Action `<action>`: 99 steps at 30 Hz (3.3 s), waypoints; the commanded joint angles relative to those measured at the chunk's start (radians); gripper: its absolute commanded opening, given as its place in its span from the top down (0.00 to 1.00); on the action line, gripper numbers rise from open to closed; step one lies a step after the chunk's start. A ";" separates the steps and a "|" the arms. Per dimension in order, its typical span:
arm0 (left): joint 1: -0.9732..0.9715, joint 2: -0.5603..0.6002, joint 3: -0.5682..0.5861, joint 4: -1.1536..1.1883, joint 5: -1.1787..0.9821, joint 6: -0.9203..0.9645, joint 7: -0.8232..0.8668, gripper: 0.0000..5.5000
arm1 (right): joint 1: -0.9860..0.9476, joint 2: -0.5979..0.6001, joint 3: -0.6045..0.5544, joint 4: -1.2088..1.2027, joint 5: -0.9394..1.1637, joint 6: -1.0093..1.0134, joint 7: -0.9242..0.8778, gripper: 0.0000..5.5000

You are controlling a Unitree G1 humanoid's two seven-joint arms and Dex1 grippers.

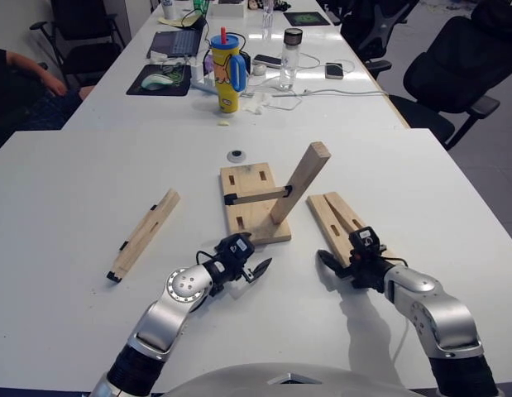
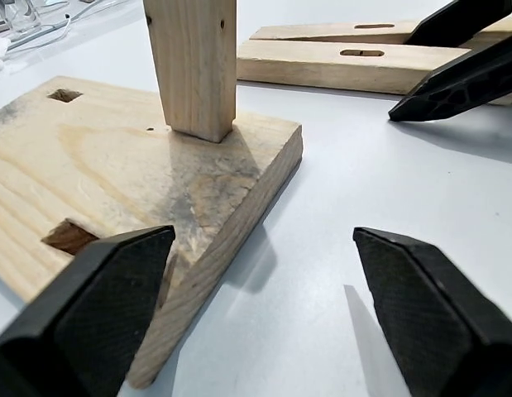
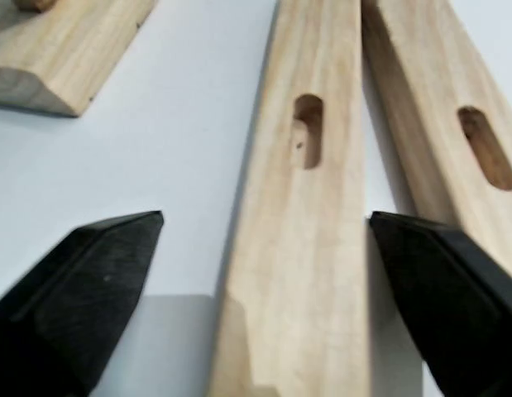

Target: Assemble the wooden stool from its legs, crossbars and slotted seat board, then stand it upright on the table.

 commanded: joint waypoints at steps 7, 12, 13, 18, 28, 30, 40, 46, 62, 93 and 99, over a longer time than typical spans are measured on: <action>-0.020 0.153 0.016 -0.128 -0.062 0.055 -0.172 0.27 | 0.075 0.111 -0.021 0.066 -0.064 -0.096 -0.122 0.48; -0.023 0.248 0.054 -0.243 -0.186 0.171 -0.308 0.27 | 0.037 0.128 -0.035 0.042 -0.005 -0.156 -0.054 0.62; -0.035 0.260 0.065 -0.251 -0.204 0.191 -0.318 0.27 | 0.034 0.125 -0.030 0.047 -0.002 -0.150 -0.045 0.63; -0.090 0.335 0.120 -0.283 -0.301 0.301 -0.392 0.27 | 0.042 0.085 0.014 0.102 0.011 -0.052 0.018 0.63; -0.272 0.234 0.520 -0.291 -0.812 0.536 -0.322 0.27 | -0.122 0.186 -0.212 -0.011 0.156 -0.340 0.003 0.63; -0.312 0.220 0.580 -0.277 -0.918 0.571 -0.287 0.27 | -0.194 0.179 -0.273 -0.052 0.242 -0.337 0.011 0.63; -0.503 0.177 0.699 -0.111 -1.253 0.627 -0.108 0.10 | -0.506 0.001 -0.433 -0.068 1.117 -0.057 0.135 0.63; -0.559 0.159 0.695 -0.051 -1.447 0.642 -0.036 0.07 | -0.447 -0.052 -0.335 -0.091 1.286 0.043 0.212 0.63; -0.640 0.226 0.628 -0.022 -1.664 0.643 0.047 0.07 | -0.361 -0.166 -0.237 -0.074 1.205 0.101 0.453 0.63; -0.495 0.407 0.573 -0.073 -1.626 0.673 -0.052 0.62 | -0.292 -0.214 -0.206 -0.053 1.112 0.107 0.507 0.63; -0.341 0.569 0.698 -0.094 -1.575 0.711 -0.181 0.63 | -0.124 -0.199 -0.091 -0.131 0.840 -0.002 0.515 0.56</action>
